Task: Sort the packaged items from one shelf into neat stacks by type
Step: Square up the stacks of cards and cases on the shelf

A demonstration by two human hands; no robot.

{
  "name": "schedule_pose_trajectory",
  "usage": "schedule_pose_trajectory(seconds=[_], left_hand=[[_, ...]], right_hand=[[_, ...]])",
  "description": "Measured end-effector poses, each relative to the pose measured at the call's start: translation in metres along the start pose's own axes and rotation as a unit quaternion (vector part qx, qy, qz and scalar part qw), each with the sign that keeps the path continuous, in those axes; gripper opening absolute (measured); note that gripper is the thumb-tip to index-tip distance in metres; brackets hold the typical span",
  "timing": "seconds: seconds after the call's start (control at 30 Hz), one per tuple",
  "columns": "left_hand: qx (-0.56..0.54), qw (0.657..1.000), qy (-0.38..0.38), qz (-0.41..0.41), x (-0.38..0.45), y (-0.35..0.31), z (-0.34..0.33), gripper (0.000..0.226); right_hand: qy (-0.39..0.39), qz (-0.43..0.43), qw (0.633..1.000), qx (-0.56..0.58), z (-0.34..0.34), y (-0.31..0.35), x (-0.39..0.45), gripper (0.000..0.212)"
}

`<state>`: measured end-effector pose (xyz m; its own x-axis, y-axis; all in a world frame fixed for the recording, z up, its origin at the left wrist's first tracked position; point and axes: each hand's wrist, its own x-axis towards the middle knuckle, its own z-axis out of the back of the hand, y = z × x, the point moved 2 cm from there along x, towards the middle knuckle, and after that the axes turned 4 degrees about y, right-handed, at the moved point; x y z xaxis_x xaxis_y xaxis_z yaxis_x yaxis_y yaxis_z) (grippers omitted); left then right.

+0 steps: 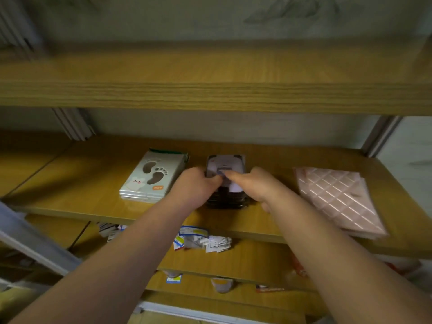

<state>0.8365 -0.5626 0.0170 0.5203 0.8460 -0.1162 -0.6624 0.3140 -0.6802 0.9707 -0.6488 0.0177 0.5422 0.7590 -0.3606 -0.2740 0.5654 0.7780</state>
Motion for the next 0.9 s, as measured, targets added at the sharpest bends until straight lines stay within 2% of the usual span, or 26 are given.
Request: schedule_pose_trajectory(seconds=[0.1,0.23,0.3,0.37,0.43,0.47,0.53,0.6,0.67,0.73,0.8,0.83,0.87,0.9], left_hand=[[0.046,0.997,-0.058,-0.02,-0.006,-0.012,0.008,0.052],[0.029,0.983,-0.077,-0.166,-0.026,-0.051,-0.007,0.034],[0.018,0.982,-0.041,-0.183,-0.036,-0.072,-0.03,0.034],[-0.002,0.987,0.026,-0.157,-0.044,-0.089,-0.059,0.046],[-0.028,0.986,0.094,-0.135,-0.052,-0.104,-0.085,0.057],[-0.04,0.983,0.118,-0.138,-0.055,-0.111,-0.097,0.055],[-0.05,0.977,0.145,-0.15,-0.06,-0.122,-0.116,0.055],[-0.072,0.976,0.164,-0.122,-0.064,-0.13,-0.131,0.072],[-0.073,0.978,0.169,-0.1,-0.065,-0.137,-0.144,0.084],[-0.076,0.976,0.174,-0.108,-0.064,-0.144,-0.151,0.085],[-0.119,0.963,0.203,-0.134,-0.064,-0.152,-0.154,0.071],[-0.149,0.956,0.214,-0.132,-0.065,-0.154,-0.155,0.058],[-0.188,0.953,0.212,-0.106,-0.062,-0.156,-0.155,0.047],[-0.241,0.949,0.197,-0.045,-0.057,-0.156,-0.154,0.036]], right_hand=[[-0.02,0.021,0.999,-0.016,0.013,-0.012,-0.014,0.096],[-0.092,0.096,0.988,-0.076,0.044,-0.032,-0.04,0.09],[-0.155,0.132,0.975,-0.093,0.067,-0.044,-0.054,0.079],[-0.235,0.136,0.955,-0.123,0.093,-0.061,-0.066,0.071],[-0.294,0.099,0.94,-0.14,0.121,-0.082,-0.075,0.065],[-0.307,0.065,0.937,-0.153,0.134,-0.094,-0.078,0.062],[-0.283,-0.031,0.942,-0.176,0.153,-0.118,-0.082,0.064],[-0.224,-0.112,0.954,-0.166,0.159,-0.138,-0.086,0.077],[-0.199,-0.125,0.961,-0.148,0.157,-0.147,-0.089,0.075],[-0.189,-0.09,0.975,-0.08,0.156,-0.146,-0.089,0.058],[-0.167,-0.065,0.984,-0.012,0.158,-0.139,-0.088,0.042],[-0.154,-0.06,0.986,-0.016,0.16,-0.137,-0.087,0.038],[-0.145,-0.057,0.987,-0.026,0.162,-0.136,-0.085,0.036],[-0.139,-0.055,0.988,-0.029,0.164,-0.137,-0.084,0.036]])
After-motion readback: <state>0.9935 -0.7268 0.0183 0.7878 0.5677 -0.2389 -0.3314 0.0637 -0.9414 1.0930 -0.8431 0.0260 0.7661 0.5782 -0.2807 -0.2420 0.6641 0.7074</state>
